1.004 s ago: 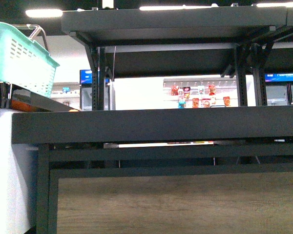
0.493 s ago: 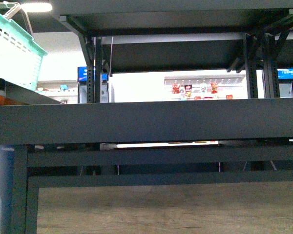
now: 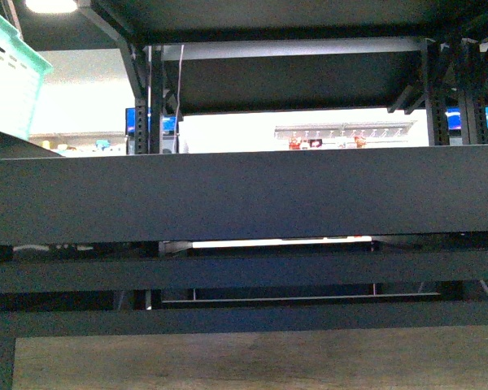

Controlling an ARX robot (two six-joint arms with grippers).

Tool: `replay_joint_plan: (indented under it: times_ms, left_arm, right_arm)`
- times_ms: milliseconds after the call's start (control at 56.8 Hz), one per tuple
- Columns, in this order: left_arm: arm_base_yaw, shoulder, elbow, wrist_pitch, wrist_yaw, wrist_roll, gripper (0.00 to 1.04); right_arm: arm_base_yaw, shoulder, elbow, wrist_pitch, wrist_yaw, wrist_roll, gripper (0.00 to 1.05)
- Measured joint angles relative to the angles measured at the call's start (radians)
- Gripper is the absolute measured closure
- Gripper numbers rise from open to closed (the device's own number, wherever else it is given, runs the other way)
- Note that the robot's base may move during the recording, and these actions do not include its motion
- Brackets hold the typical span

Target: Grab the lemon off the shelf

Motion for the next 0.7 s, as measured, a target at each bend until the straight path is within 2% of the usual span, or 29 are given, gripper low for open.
replay_joint_plan:
  times_ms: [705]
  left_arm:
    - [0.0,0.0,0.0,0.0,-0.002,0.0,0.08]
  right_arm:
    - [0.0,0.0,0.0,0.0,0.0,0.0,0.07]
